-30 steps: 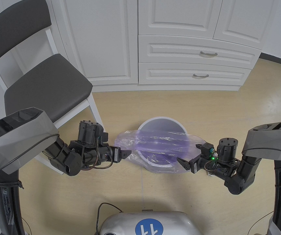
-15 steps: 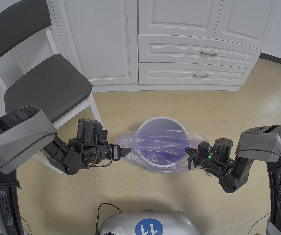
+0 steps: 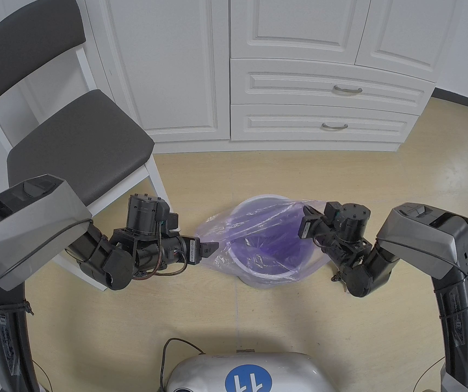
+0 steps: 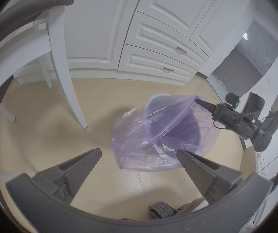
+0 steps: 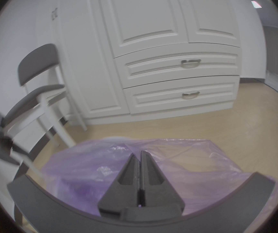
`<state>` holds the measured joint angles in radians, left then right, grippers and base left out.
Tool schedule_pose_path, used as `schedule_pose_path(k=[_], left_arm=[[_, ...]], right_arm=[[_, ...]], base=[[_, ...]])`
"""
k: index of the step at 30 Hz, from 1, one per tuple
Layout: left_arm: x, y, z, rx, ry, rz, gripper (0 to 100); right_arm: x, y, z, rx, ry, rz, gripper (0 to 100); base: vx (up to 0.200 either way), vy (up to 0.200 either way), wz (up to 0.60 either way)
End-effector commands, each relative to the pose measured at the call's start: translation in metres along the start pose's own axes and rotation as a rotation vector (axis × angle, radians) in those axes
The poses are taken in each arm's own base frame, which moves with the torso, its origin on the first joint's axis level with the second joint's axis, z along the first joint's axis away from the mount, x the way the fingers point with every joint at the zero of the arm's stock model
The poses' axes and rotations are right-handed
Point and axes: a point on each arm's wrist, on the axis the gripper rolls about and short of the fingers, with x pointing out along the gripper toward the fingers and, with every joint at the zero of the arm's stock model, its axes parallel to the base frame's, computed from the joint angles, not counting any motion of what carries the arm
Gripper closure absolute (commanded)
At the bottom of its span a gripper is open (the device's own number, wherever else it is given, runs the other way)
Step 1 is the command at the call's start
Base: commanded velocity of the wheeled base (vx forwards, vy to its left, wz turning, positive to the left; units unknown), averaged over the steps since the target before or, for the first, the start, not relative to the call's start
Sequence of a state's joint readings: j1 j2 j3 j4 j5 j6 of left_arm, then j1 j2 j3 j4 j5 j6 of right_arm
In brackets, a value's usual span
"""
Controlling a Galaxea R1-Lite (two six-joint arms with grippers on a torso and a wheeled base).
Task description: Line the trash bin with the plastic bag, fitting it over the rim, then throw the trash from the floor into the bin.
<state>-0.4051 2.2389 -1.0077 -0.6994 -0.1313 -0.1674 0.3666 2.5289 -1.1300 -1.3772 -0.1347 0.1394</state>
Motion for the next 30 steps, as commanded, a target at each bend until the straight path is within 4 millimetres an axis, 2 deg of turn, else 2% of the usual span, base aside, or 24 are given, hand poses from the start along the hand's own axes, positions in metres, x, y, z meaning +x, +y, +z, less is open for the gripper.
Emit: schedule_pose_path(k=[1,8,15,16,21,26,27,30], left_arm=[[-0.001,-0.001,0.005,0.0,-0.042,-0.005,0],[-0.001,-0.002,0.006,0.004,-0.067,-0.009,0],[0.002,-0.004,0.005,0.008,-0.08,-0.015,0],[0.003,-0.004,0.004,0.009,-0.078,-0.016,0],[0.004,-0.007,0.002,0.013,-0.071,-0.025,0],[0.005,-0.012,0.001,0.003,-0.072,-0.032,0],[0.005,-0.014,0.003,-0.016,-0.094,-0.024,0],[0.007,-0.019,0.005,-0.029,-0.124,-0.019,0]], right_arm=[[0.054,0.007,-0.009,0.223,-0.023,-0.148,100],[0.084,0.008,-0.005,0.336,-0.052,-0.152,100],[0.095,0.01,-0.002,0.347,-0.103,-0.145,100],[0.096,0.01,-0.001,0.35,-0.117,-0.152,0],[0.094,0.009,0.0,0.347,-0.108,-0.17,0],[0.072,0.01,0.024,0.336,-0.081,-0.162,0],[0.059,0.01,0.037,0.331,-0.078,-0.149,0],[0.039,0.013,0.057,0.328,-0.045,-0.051,0]], base=[[0.0,0.0,0.0],[0.0,0.0,0.0],[0.0,0.0,0.0],[0.0,0.0,0.0],[0.0,0.0,0.0],[0.0,0.0,0.0],[0.0,0.0,0.0],[0.0,0.0,0.0]])
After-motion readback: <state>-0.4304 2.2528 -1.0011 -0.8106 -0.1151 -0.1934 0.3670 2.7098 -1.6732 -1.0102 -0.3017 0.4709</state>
